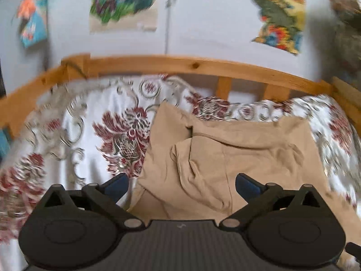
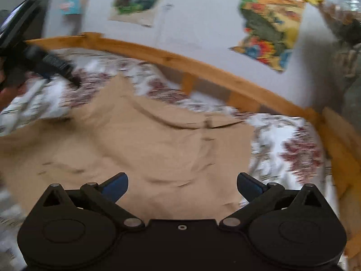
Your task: Fold large clothes
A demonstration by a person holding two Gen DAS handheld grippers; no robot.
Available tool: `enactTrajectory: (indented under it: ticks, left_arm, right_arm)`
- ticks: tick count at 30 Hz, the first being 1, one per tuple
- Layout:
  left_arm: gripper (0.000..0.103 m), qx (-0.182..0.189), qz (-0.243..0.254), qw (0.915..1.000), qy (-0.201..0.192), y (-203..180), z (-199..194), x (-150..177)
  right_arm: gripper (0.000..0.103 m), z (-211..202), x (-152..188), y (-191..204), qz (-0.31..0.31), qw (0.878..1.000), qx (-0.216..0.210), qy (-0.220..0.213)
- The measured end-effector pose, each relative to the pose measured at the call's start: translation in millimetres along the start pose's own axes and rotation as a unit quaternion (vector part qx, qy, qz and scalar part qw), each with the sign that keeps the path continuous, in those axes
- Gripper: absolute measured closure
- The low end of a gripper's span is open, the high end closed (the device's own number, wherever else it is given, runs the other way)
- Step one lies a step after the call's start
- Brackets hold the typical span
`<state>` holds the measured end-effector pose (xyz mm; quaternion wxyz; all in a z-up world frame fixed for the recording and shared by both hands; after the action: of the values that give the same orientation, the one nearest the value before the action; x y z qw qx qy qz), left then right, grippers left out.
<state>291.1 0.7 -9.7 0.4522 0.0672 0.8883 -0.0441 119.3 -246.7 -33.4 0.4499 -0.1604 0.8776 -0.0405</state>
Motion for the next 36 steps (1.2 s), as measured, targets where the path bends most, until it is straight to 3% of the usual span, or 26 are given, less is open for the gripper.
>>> enactTrajectory:
  ticks: [3,5,7,9,14,16,20,23,26,28,29,31,34,36]
  left_arm:
    - [0.001,0.005,0.057,0.9984,0.006,-5.0,-32.5,33.4]
    - [0.001,-0.012,0.091,0.9951,0.037,-10.7,-38.4,52.0]
    - [0.001,-0.033,0.113,0.9912,0.061,-19.3,-38.7,56.9]
    - [0.001,-0.039,0.126,0.9897,0.056,-29.2,-41.9,54.6]
    - [0.001,-0.020,0.176,0.9833,0.042,-50.8,-42.0,62.8]
    - [0.001,0.005,0.204,0.9782,0.039,-60.5,-40.1,70.8]
    - [0.001,0.046,0.251,0.9666,0.026,-80.5,-47.1,80.4]
    - [0.001,0.075,0.280,0.9568,0.021,-93.9,-51.4,87.7]
    - [0.001,0.106,0.305,0.9457,0.034,-104.6,-50.3,100.3]
    - [0.001,0.118,0.322,0.9382,0.046,-110.2,-48.6,108.5]
    - [0.001,0.122,0.330,0.9343,0.056,-112.4,-47.2,113.4]
    - [0.001,0.126,0.348,0.9260,0.075,-117.7,-44.0,122.2]
    - [0.001,0.111,0.380,0.9139,0.092,-123.0,-38.2,135.5]
    - [0.001,0.071,0.397,0.9081,0.112,-122.1,-27.1,144.6]
  right_arm:
    - [0.001,-2.9,15.6,23.8,-0.060,0.996,-0.042,0.043]
    - [0.001,-0.1,30.5,40.9,-0.114,0.989,-0.053,0.074]
    - [0.001,2.8,44.2,56.2,-0.149,0.982,-0.069,0.098]
    - [0.001,6.9,57.7,68.1,-0.169,0.974,-0.094,0.117]
    - [0.001,31.2,90.6,89.2,-0.227,0.956,-0.072,0.170]
    - [0.001,38.0,93.7,93.8,-0.230,0.954,-0.069,0.177]
    - [0.003,47.2,82.8,83.3,-0.181,0.967,-0.044,0.175]
    - [0.013,47.8,76.1,65.4,-0.105,0.977,-0.064,0.174]
    - [0.031,43.6,69.0,53.0,-0.036,0.980,-0.096,0.171]
    - [0.054,38.6,61.8,47.5,0.004,0.980,-0.116,0.159]
    - [0.060,35.8,58.3,45.6,0.021,0.980,-0.123,0.152]
    - [0.073,29.7,50.0,41.3,0.042,0.982,-0.126,0.131]
    - [0.075,24.2,38.8,31.2,0.062,0.986,-0.116,0.098]
    - [0.076,23.3,33.7,24.1,0.076,0.988,-0.110,0.081]
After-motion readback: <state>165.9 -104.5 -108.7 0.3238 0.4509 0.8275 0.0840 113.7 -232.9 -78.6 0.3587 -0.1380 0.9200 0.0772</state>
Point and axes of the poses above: each gripper's, at about its wrist camera, not at the fingertips, and z roughly the way its jaws point, y to its left, x to its underside, the point moved 5 cm from there along z, roughly the way its jaws point, and after that the axes turned 1 degree about -x, right-handed, at the moved point
